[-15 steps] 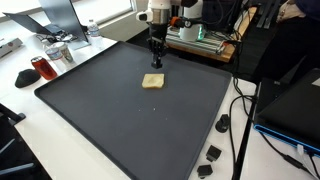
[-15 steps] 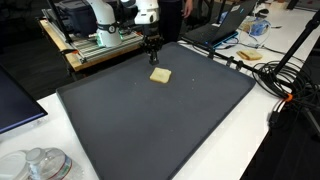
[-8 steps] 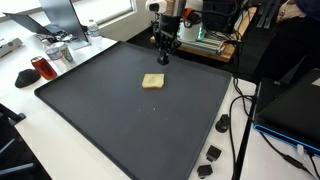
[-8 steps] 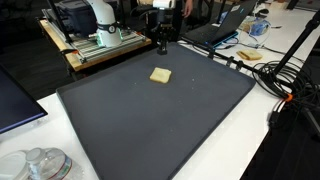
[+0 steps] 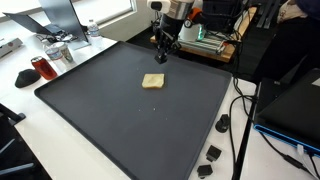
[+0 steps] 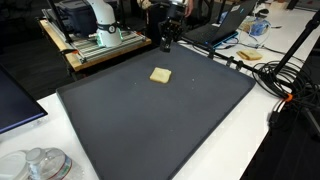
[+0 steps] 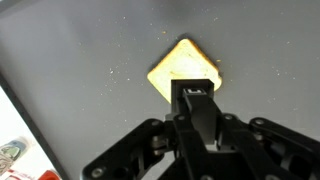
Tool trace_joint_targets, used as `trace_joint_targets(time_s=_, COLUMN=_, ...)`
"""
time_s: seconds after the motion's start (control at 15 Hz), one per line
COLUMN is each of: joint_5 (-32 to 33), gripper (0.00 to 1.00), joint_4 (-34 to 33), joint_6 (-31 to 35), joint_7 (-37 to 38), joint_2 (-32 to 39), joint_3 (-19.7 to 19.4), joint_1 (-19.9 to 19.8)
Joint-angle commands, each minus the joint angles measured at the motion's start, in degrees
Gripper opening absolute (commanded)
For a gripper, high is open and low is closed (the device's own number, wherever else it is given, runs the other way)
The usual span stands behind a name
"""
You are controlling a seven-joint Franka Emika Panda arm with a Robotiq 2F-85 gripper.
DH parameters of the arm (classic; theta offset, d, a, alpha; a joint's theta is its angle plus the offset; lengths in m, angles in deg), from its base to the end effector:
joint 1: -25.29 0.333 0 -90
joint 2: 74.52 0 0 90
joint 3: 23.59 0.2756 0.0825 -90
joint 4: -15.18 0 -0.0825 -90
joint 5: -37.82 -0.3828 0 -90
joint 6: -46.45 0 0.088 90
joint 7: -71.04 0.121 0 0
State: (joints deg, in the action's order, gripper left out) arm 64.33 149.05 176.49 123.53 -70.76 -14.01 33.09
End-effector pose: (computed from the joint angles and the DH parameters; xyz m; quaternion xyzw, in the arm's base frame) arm 0.4755 0.1328 0.2466 0.9748 -0.1417 0.0399 0.1674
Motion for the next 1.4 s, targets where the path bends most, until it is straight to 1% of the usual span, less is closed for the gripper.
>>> trace_joint_targets(time_s=0.0, joint_5=-0.56, gripper=0.05, joint_4=-4.37, joint_6=-1.66, joint_7=-0.43, joint_2=3.42, joint_3=-0.97, joint_1=1.19)
trace_joint_targets(time_s=0.2, joint_5=-1.51, gripper=0.05, joint_4=-3.27, joint_6=4.47, joint_7=-3.24, joint_2=3.96, joint_3=-2.46, joint_1=0.14)
trace_joint_targets(time_s=0.47, joint_5=-1.85, gripper=0.05, joint_4=-0.87, joint_6=13.99, joint_7=-6.37, joint_2=5.34, joint_3=-5.65, joint_1=-1.36)
trace_joint_targets(time_s=0.67, joint_5=-3.84, gripper=0.05, joint_4=0.28, joint_6=19.66, joint_7=-10.6, joint_2=7.27, joint_3=-7.69, joint_1=-2.47)
trace_joint_targets(time_s=0.8, joint_5=-6.3, gripper=0.05, joint_4=0.74, joint_6=22.56, joint_7=-14.22, joint_2=8.75, joint_3=-8.58, joint_1=-3.12)
trace_joint_targets(time_s=1.07, joint_5=-12.56, gripper=0.05, joint_4=-0.34, joint_6=24.75, joint_7=-22.21, joint_2=11.95, joint_3=-9.5, joint_1=-3.61)
trace_joint_targets(time_s=1.33, joint_5=-16.88, gripper=0.05, joint_4=-1.84, joint_6=23.88, joint_7=-26.42, joint_2=14.32, joint_3=-10.55, joint_1=-3.26)
